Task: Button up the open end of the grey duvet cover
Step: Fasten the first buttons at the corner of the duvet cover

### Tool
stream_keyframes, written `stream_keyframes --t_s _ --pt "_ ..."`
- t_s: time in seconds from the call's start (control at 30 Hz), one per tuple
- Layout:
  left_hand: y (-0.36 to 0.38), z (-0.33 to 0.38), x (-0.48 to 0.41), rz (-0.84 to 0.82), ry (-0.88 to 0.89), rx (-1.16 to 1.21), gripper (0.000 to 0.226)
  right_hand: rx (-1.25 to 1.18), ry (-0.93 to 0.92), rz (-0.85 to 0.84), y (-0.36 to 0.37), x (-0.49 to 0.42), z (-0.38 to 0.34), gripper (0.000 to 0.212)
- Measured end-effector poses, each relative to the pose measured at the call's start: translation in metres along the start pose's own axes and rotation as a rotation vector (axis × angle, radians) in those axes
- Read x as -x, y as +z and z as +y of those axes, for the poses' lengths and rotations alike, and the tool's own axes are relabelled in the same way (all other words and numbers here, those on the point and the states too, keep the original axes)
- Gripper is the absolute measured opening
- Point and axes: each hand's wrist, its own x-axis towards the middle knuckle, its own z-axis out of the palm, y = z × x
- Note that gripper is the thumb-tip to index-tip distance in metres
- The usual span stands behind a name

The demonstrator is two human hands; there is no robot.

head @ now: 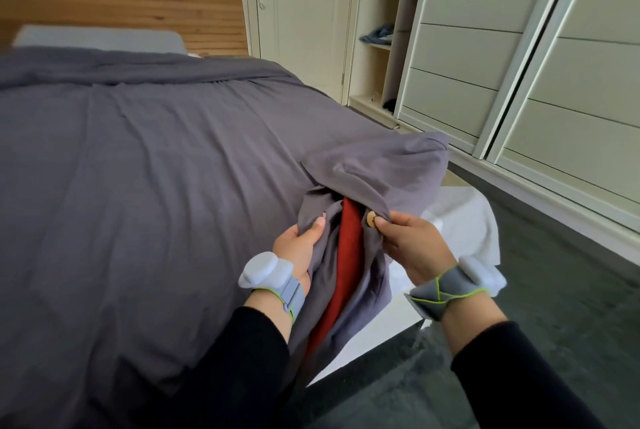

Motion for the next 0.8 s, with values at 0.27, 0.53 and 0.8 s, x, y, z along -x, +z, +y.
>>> stream_keyframes --t_s 0.27,0.53,0.8 --pt "0.001 -0.005 -0.002 -0.067 0.06 -0.069 0.008 -0.018 -0.061 0.048 0.023 -0.008 0.008 0.005" --pt "-0.002 -0.004 0.003 -0.121 0.152 -0.184 0.011 0.212 -0.097 0.143 0.028 -0.011 0.014 0.006" --pt "-0.003 -0.003 0.008 -0.138 0.293 -0.307 0.017 0.441 -0.208 0.221 0.027 -0.011 0.018 0.014"
